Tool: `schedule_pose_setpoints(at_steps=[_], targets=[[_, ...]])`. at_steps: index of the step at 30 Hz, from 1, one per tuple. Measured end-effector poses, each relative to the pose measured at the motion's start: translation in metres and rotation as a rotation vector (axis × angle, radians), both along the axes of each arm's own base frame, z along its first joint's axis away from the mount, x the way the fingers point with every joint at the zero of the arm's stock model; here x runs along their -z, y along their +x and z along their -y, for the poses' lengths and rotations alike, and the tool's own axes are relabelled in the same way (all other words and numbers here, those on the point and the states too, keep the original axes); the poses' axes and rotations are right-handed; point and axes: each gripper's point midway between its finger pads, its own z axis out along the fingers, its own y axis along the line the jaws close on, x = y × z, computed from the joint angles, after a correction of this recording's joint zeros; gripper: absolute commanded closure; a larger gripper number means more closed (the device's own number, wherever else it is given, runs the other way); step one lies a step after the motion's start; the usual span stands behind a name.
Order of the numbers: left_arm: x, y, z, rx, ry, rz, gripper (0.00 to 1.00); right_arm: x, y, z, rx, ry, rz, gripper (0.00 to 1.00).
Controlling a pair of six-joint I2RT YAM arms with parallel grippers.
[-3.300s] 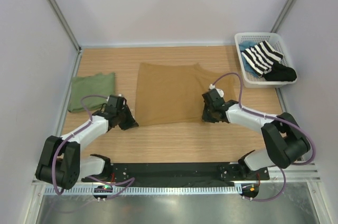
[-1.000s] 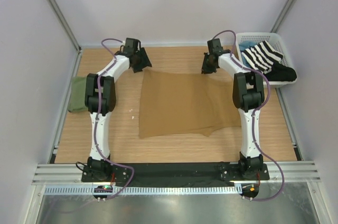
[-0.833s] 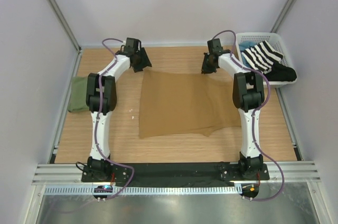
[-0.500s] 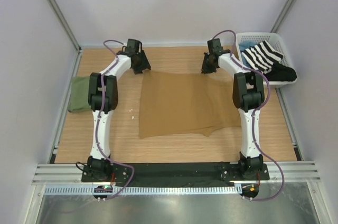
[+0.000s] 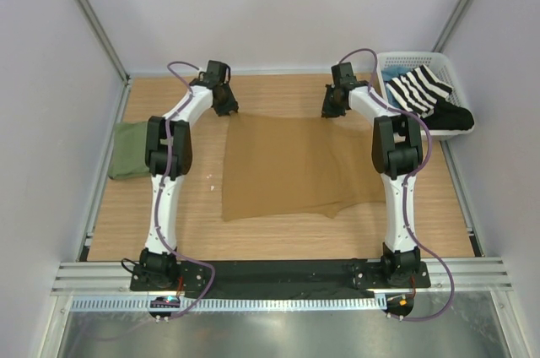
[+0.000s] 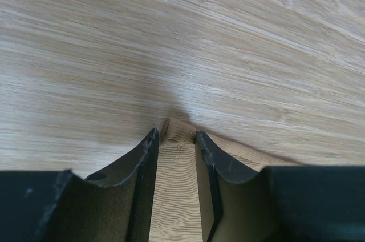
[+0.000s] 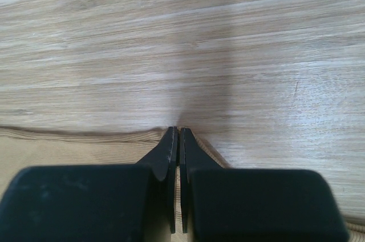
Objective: Fold and stack the tank tops
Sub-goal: Fold the tank top
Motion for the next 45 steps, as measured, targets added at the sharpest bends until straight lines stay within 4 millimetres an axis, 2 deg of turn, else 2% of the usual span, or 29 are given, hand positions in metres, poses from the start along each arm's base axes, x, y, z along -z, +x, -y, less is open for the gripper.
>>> schedule_pose_setpoints(at_steps=[5,10,14,18,24,30,38,41,45], targets=[[0.001,-0.002,0.002,-0.001,0.053,-0.003,0.67,-0.001,-0.001,0.000,0.000,0.001,0.001,0.99],[0.002,-0.003,0.006,0.010,0.093,-0.007,0.77,-0.001,-0.001,0.000,0.000,0.001,0.003,0.99],[0.004,0.000,0.009,0.014,0.104,-0.003,1.00,-0.001,-0.001,0.000,-0.001,0.002,0.004,0.99],[0.002,0.007,0.011,0.025,0.108,0.010,1.00,-0.002,-0.001,0.000,-0.001,0.002,0.005,0.99],[0.001,0.006,0.008,0.031,0.135,0.018,1.00,-0.009,0.000,0.001,0.001,0.005,0.018,0.99],[-0.006,-0.018,-0.001,0.052,0.164,0.013,1.00,-0.029,-0.007,0.001,0.002,0.020,0.042,0.99],[-0.053,-0.037,0.003,0.076,0.149,0.111,1.00,-0.059,-0.028,0.002,0.013,0.050,0.079,0.99],[-0.066,-0.046,0.007,0.085,0.146,0.141,1.00,-0.059,-0.039,0.003,0.018,0.060,0.082,0.99],[-0.064,-0.068,0.009,0.100,0.164,0.138,1.00,-0.051,-0.060,0.006,0.027,0.066,0.055,0.99]])
